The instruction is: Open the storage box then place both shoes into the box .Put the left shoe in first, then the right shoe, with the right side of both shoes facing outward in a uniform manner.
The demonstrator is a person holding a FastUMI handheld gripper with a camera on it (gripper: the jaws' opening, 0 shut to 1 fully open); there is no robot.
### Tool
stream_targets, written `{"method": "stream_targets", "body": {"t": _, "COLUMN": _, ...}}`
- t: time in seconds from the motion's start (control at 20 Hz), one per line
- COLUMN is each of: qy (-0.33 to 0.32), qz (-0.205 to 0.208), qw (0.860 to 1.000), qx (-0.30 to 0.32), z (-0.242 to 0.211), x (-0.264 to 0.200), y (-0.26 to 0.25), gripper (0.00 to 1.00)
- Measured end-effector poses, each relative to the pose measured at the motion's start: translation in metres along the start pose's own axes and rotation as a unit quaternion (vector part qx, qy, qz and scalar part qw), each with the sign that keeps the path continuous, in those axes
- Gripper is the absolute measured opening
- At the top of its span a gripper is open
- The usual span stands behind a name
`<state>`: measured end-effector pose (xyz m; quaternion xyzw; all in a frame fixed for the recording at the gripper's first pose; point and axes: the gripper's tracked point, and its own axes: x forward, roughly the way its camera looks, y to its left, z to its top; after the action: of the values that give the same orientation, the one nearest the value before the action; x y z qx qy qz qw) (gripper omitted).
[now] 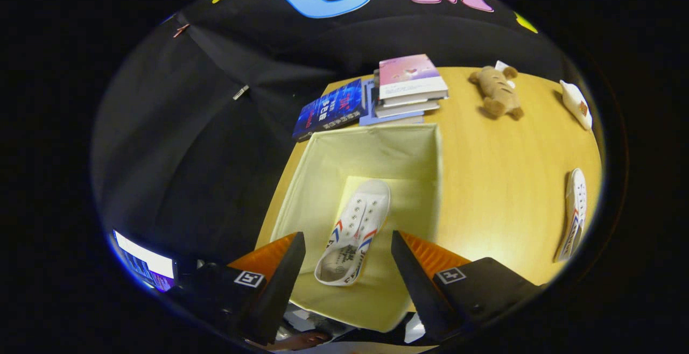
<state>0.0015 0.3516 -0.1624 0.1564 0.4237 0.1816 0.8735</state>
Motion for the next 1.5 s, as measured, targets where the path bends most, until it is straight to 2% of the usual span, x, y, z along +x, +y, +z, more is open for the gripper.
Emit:
{"method": "stream_targets", "body": {"t": 0.2, "qy": -0.047, "qz": -0.046, "qw": 0.998, "qx": -0.009, "z": 0.015, "x": -0.058, "y": -0.087, "gripper": 0.99}}
{"method": "stream_targets", "body": {"t": 0.3, "qy": -0.055, "qz": -0.09, "qw": 0.994, "qx": -0.018, "z": 0.014, "x": -0.081, "y": -0.148, "gripper": 0.99}}
{"method": "stream_targets", "body": {"t": 0.65, "qy": -0.044, "qz": -0.187, "qw": 0.981, "qx": 0.033, "z": -0.014, "x": -0.139, "y": -0.333, "gripper": 0.99}}
{"method": "stream_targets", "body": {"t": 0.85, "qy": -0.004, "qz": -0.221, "qw": 0.975, "qx": 0.021, "z": -0.039, "x": -0.148, "y": -0.418, "gripper": 0.99}}
{"method": "stream_targets", "body": {"t": 1.1, "qy": 0.041, "qz": -0.204, "qw": 0.978, "qx": 0.003, "z": -0.053, "x": -0.122, "y": -0.46, "gripper": 0.99}}
{"method": "stream_targets", "body": {"t": 1.3, "qy": 0.069, "qz": -0.176, "qw": 0.981, "qx": 0.037, "z": -0.065, "x": -0.092, "y": -0.465, "gripper": 0.97}}
{"method": "stream_targets", "body": {"t": 1.5, "qy": 0.079, "qz": -0.155, "qw": 0.982, "qx": 0.067, "z": -0.077, "x": -0.077, "y": -0.467, "gripper": 0.8}}
